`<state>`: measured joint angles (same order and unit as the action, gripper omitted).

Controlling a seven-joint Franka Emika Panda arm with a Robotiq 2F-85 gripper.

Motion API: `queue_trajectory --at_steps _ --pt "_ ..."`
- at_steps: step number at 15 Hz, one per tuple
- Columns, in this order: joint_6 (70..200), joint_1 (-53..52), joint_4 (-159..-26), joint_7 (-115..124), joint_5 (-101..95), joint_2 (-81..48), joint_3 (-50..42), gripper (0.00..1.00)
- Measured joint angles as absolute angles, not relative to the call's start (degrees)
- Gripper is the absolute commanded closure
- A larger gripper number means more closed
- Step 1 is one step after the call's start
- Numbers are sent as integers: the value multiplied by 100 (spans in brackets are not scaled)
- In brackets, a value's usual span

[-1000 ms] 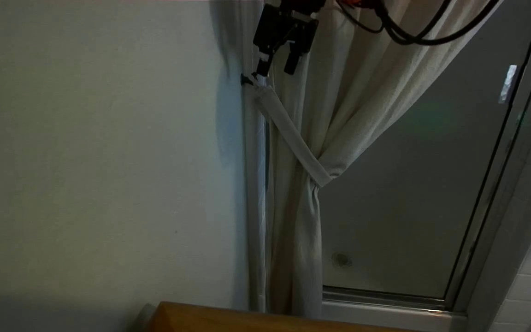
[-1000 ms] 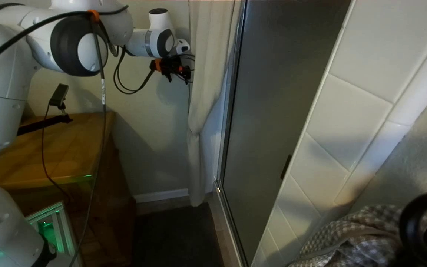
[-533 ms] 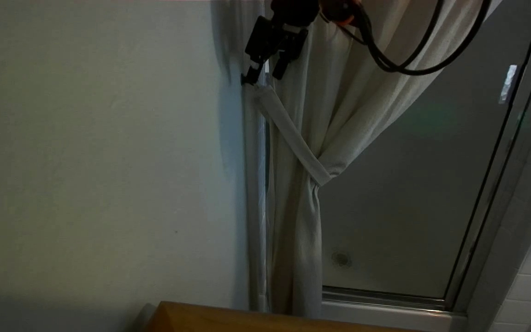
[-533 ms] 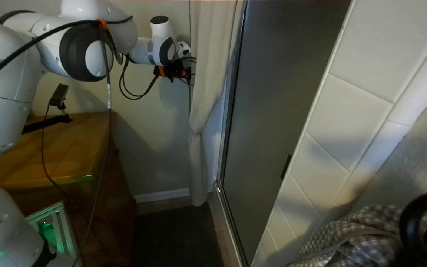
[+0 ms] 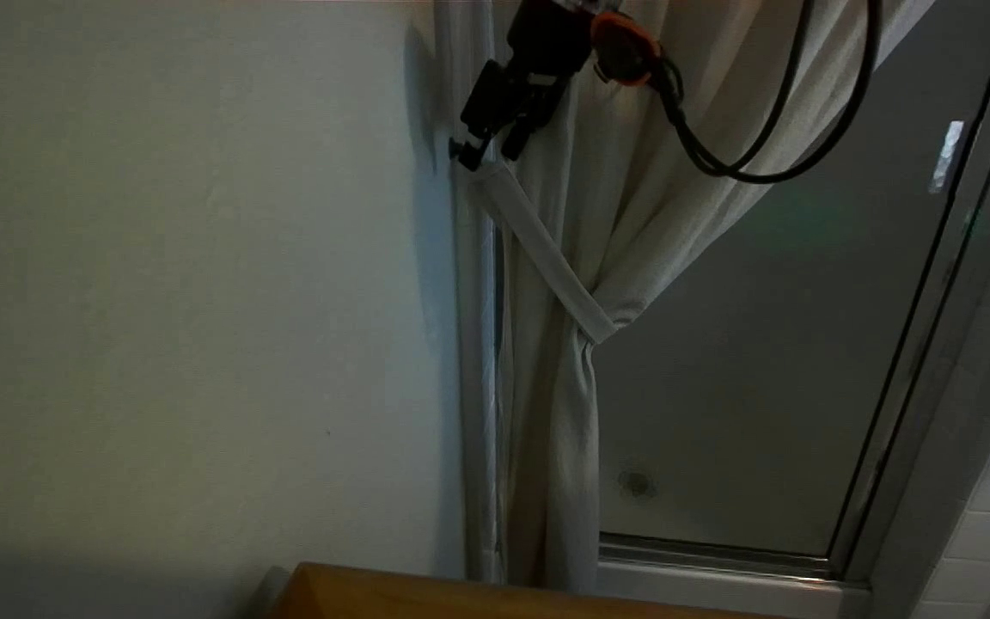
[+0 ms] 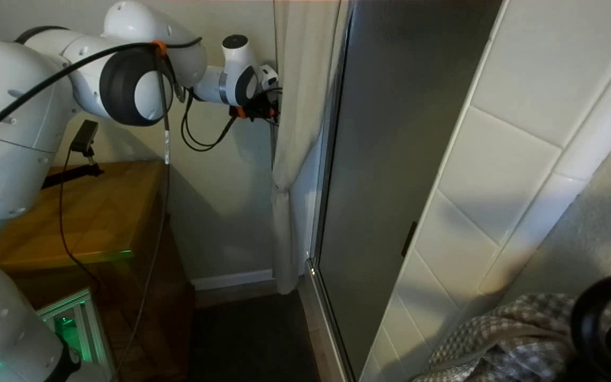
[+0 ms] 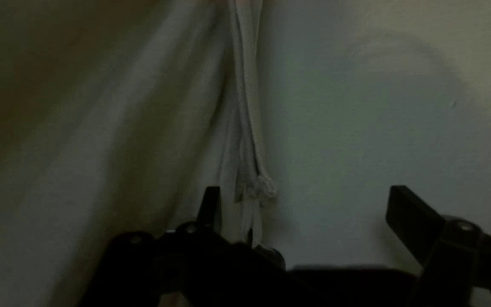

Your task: Unhook the curtain strap

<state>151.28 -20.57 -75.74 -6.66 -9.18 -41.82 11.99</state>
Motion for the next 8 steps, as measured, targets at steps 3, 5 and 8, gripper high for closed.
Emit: queue_trajectory --at_steps 3,5,8 --pt "15389 -1934 -7547 -918 -880 -4323 1363 0" --pt "15523 -1804 -7546 -1072 -836 -4400 1534 0" --pt "15565 -1611 -7546 -1222 -817 -4473 1775 5"
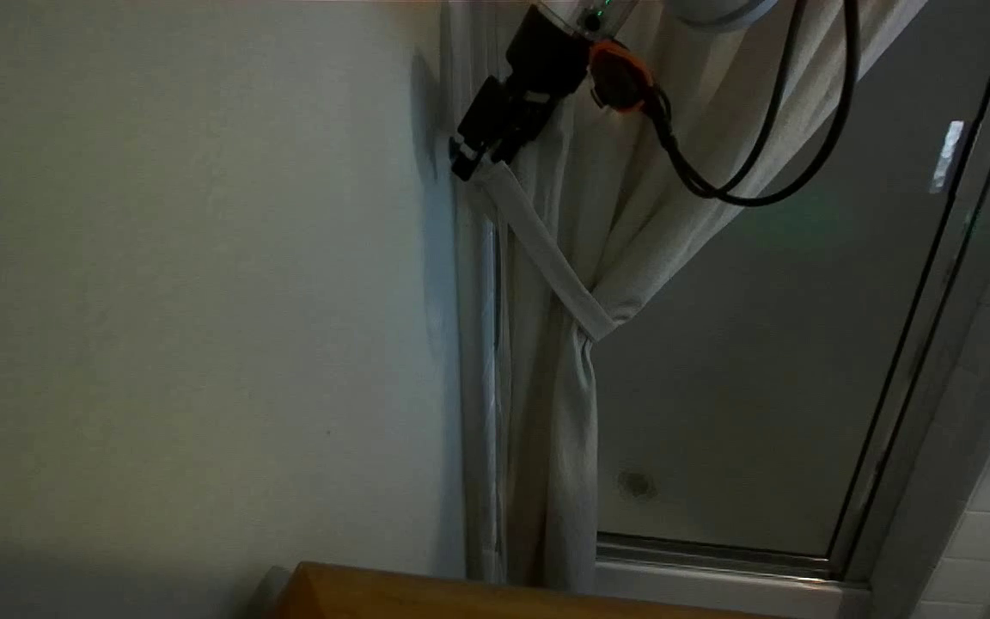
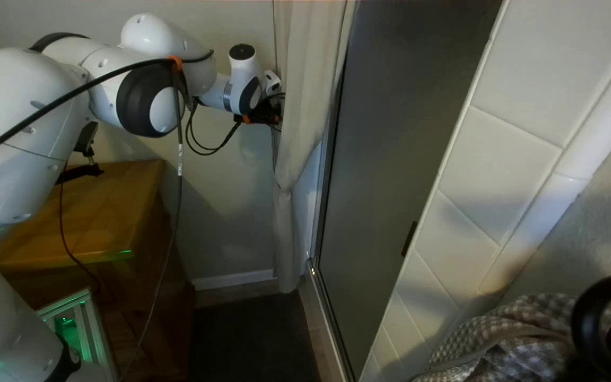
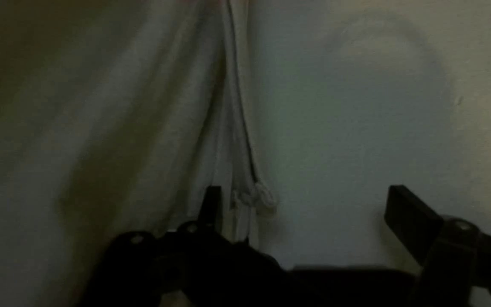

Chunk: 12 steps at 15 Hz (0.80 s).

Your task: Unhook the curtain strap

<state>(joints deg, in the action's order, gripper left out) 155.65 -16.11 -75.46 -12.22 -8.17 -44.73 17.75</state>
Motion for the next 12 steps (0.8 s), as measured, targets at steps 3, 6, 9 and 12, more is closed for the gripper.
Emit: queue_trajectory --at_steps 3,6,9,12 --pt "15565 -1397 -7547 -1400 -746 -4507 2069 1" --pt "15454 -1123 -7547 -1650 -561 -4571 2483 0" --pt "15278 -970 -7546 -1688 -532 -4606 2659 0" --pt "15254 -939 -7547 -1689 -537 -4626 2604 0"
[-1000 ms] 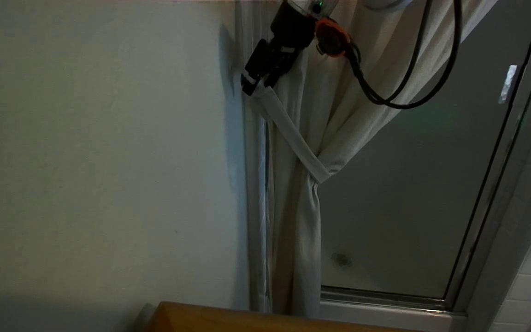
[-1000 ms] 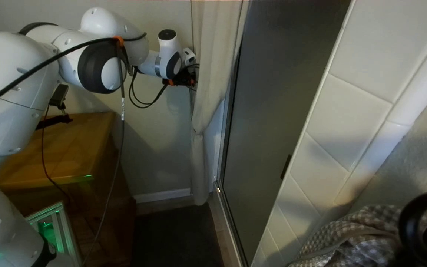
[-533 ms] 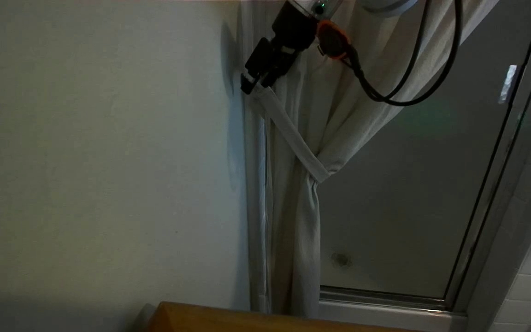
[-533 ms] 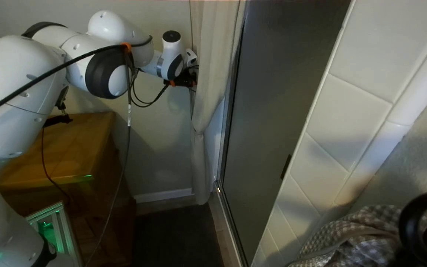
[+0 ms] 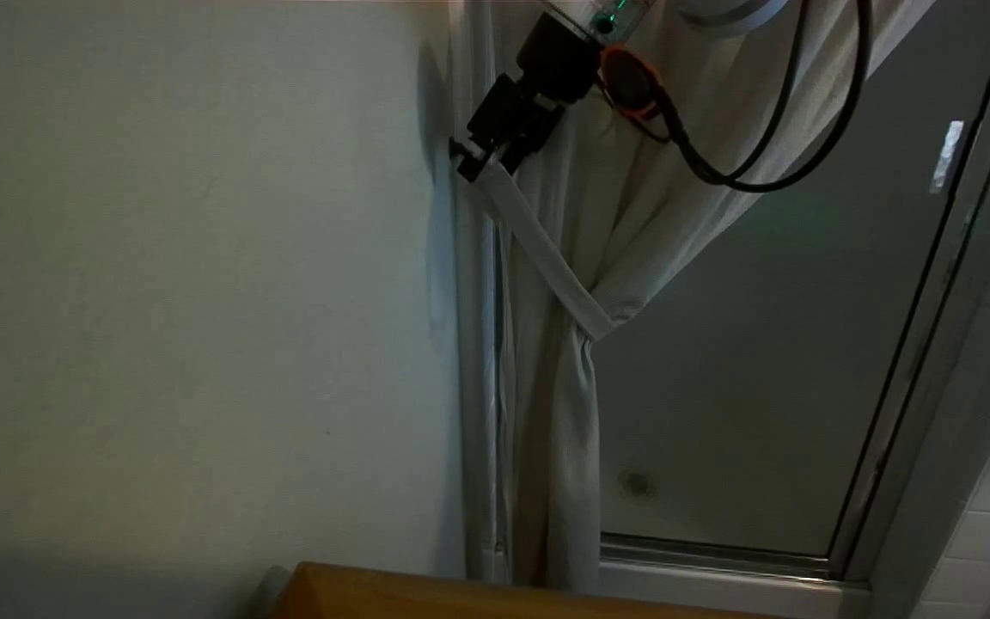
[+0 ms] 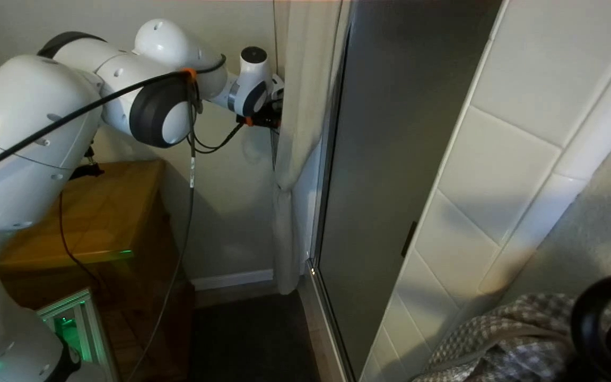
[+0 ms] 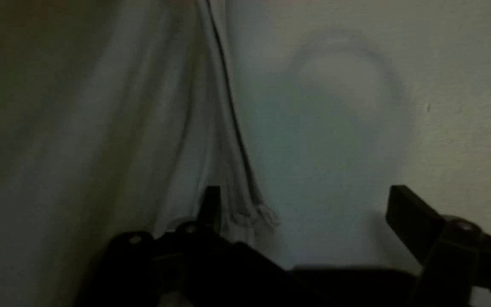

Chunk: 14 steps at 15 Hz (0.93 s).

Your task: Unhook the curtain strap

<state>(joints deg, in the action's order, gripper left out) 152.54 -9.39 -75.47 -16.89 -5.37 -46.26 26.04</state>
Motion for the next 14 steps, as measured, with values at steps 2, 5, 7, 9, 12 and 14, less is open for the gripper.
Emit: queue_trajectory --at_steps 2,5,7,9,12,14 --pt "15317 -907 -7547 -1766 -538 -4648 2595 4" --pt "15511 -847 -7546 -1882 -538 -4712 2611 31" --pt "15557 -820 -7546 -1928 -538 -4743 2617 46" --pt "15557 -809 -7546 -1937 -538 -4746 2618 43" --pt "15511 -808 -7546 -1924 -538 -4741 2619 26" --pt "15354 -813 -7545 -1859 -538 -4711 2622 20"
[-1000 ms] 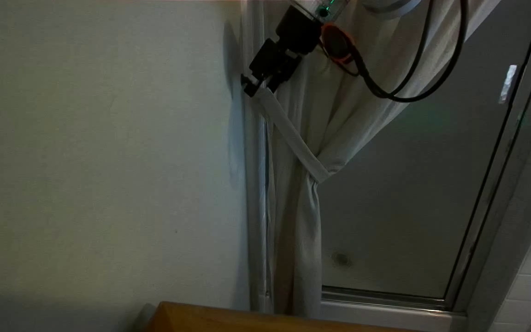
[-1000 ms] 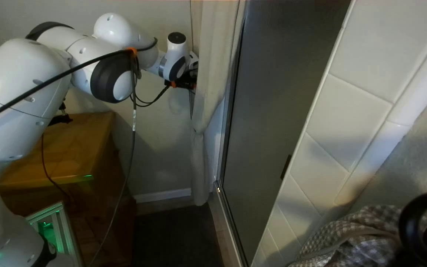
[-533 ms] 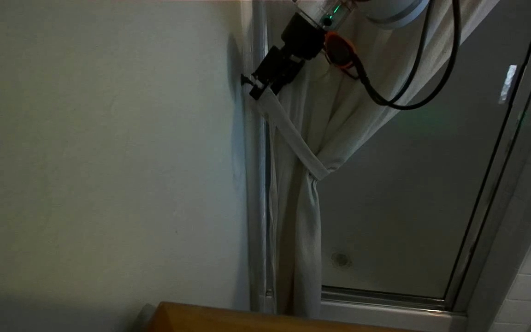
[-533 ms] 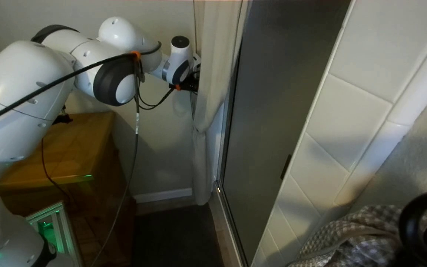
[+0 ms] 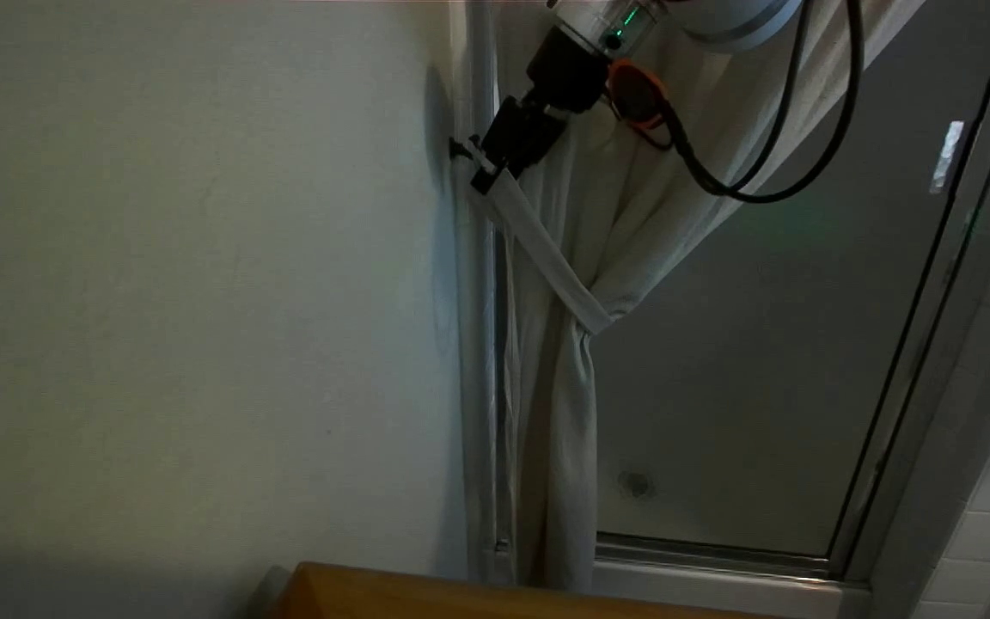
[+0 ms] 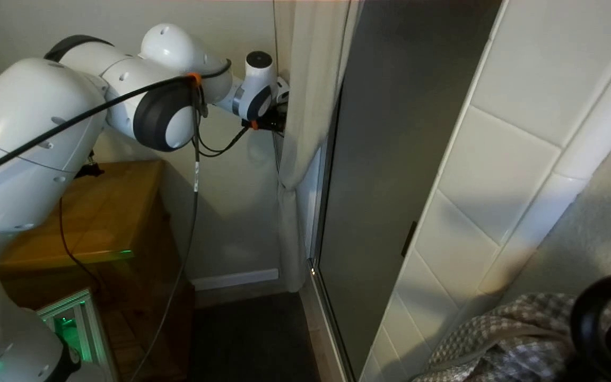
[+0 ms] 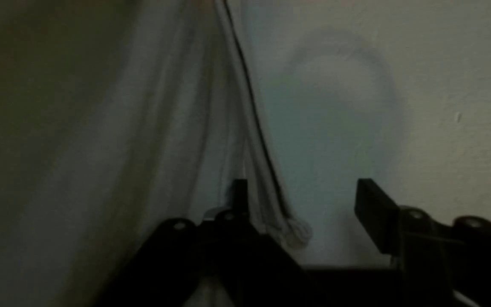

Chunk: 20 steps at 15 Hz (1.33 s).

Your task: Unhook the curtain strap

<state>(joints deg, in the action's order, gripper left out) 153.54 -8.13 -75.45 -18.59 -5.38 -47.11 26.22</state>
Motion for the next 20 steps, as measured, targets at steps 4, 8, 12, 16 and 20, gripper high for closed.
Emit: queue_trajectory --at_steps 4,8,12,16,20 --pt "14899 -846 -7545 -1674 -538 -4566 2604 35" --pt "14842 -907 -7547 -1525 -576 -4402 2485 55" --pt "14842 -971 -7552 -1440 -578 -4315 2335 51" --pt "14841 -990 -7566 -1383 -578 -4314 2262 64" --pt "14827 -1030 -7566 -1379 -578 -4314 2257 92"
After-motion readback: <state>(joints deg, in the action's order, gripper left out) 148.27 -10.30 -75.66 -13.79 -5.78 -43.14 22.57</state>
